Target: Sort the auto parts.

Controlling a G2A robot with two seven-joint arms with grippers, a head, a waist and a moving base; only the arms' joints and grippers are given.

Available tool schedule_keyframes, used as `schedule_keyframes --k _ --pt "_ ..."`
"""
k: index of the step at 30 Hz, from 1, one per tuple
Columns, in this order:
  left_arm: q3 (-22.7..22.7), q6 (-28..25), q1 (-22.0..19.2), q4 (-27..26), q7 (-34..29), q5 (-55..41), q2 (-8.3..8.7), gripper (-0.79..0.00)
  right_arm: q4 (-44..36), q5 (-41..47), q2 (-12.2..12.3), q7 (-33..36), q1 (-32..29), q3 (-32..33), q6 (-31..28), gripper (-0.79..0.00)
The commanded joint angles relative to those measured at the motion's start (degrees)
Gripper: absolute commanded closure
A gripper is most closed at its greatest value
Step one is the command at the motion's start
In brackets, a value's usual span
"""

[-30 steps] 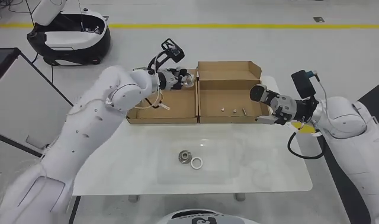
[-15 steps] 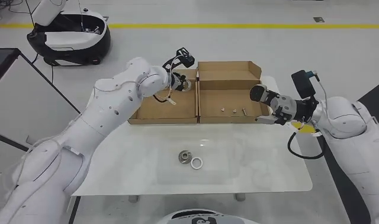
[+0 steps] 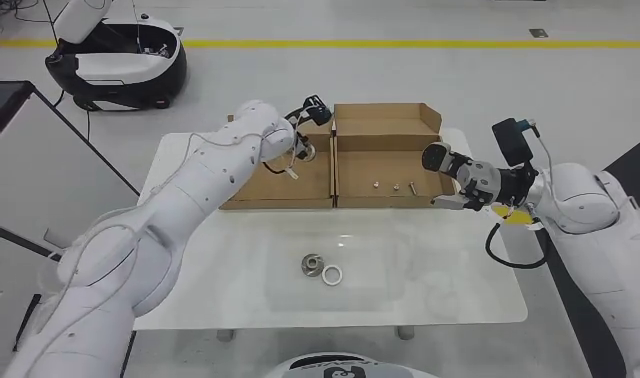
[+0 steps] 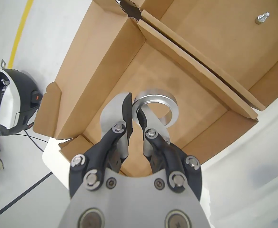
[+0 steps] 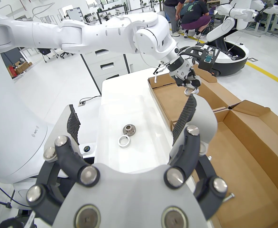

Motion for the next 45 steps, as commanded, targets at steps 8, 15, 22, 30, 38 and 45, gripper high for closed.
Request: schedule_keyframes --k 8,15,22,30,38,45 --pt "3.48 -2.43 -1.18 11.25 2.65 3.01 -5.5 0.0 0.0 0.0 0.0 0.0 0.0 0.0 0.0 -0.785" --pt "4.66 -5.73 -0.74 18.16 3.68 3.36 -8.86 0.0 0.0 0.0 0.0 0.0 0.0 0.0 0.0 -0.785" --pt "5.28 -7.7 -0.32 23.26 4.82 4.65 -11.1 0.0 0.0 0.0 0.0 0.0 0.0 0.0 0.0 -0.785" --pt "5.3 -8.78 0.23 27.55 6.03 5.59 -12.83 -0.129 0.0 0.0 0.0 0.0 0.0 0.0 0.0 -0.785" --pt "4.71 -10.02 -0.3 29.81 6.73 5.82 -13.92 -0.594 0.0 0.0 0.0 0.0 0.0 0.0 0.0 -0.785" --pt "4.01 -10.34 -1.7 30.96 7.68 6.36 -14.31 -0.785 0.0 0.0 0.0 0.0 0.0 0.0 0.0 -0.785"
